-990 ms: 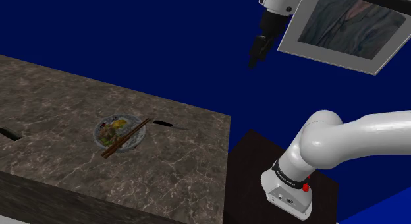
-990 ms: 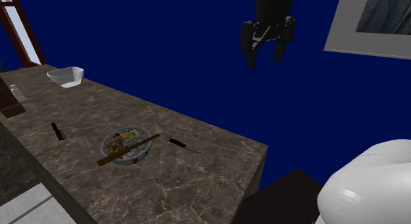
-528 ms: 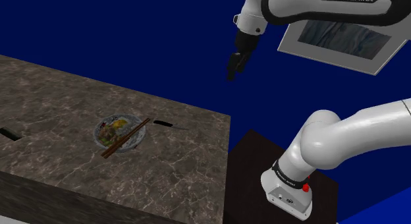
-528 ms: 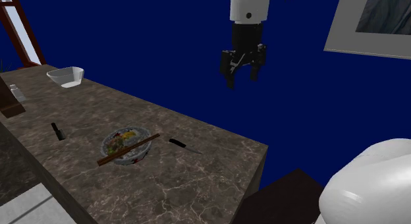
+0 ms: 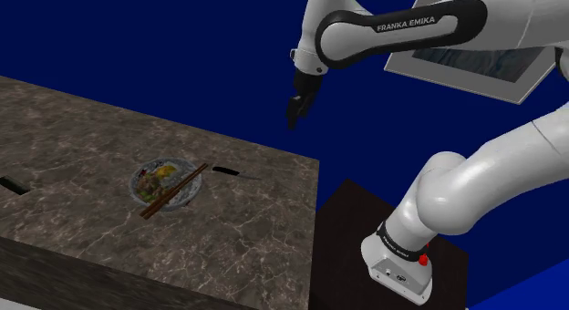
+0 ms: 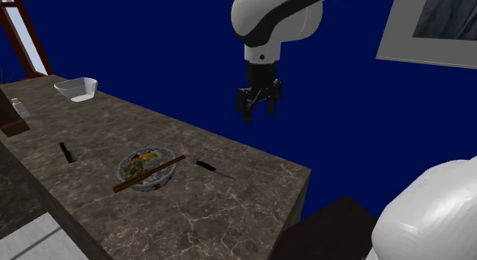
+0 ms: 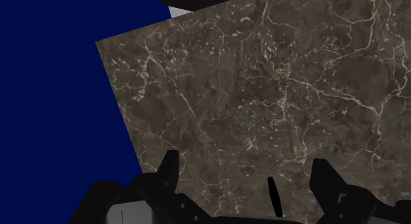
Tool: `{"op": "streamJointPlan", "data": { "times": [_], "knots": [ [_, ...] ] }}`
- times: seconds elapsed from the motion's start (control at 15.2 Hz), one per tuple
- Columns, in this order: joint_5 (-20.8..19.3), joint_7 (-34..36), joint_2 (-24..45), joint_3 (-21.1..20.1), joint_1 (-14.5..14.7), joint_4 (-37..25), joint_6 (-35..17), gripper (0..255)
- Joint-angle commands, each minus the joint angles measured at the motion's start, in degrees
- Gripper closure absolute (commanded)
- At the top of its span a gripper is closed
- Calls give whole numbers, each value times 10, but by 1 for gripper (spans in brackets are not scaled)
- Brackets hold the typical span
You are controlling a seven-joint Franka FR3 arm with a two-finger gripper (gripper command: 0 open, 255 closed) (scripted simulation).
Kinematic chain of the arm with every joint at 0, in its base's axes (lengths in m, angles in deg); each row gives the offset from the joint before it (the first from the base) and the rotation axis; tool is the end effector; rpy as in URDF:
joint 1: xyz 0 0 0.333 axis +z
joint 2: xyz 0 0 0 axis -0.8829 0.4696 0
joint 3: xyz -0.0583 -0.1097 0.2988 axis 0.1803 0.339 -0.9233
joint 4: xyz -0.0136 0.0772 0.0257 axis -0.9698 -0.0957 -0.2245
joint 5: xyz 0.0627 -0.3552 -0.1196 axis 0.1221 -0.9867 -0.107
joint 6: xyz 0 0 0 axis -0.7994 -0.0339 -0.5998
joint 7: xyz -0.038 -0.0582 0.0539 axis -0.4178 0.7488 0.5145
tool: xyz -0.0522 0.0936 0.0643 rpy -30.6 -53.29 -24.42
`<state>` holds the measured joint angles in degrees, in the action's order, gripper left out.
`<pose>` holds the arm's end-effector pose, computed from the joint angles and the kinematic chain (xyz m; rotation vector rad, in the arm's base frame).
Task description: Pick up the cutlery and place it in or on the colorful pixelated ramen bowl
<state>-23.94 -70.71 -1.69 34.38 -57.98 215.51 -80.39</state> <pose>0.3994 0.0385 0.4628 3.1196 0.2942 -0.0236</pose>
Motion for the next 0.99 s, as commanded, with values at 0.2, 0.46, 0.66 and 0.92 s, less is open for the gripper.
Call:
{"op": "streamJointPlan", "data": {
  "times": [0.2,0.46,0.66,0.92],
  "knots": [
    [9,-12,101,-9,14,-12,-81,0],
    [14,-26,185,-15,22,-37,-134,0],
    [16,-35,250,-21,28,-63,-168,0],
    [17,-46,336,-28,36,-106,-205,0]
  ]
}}
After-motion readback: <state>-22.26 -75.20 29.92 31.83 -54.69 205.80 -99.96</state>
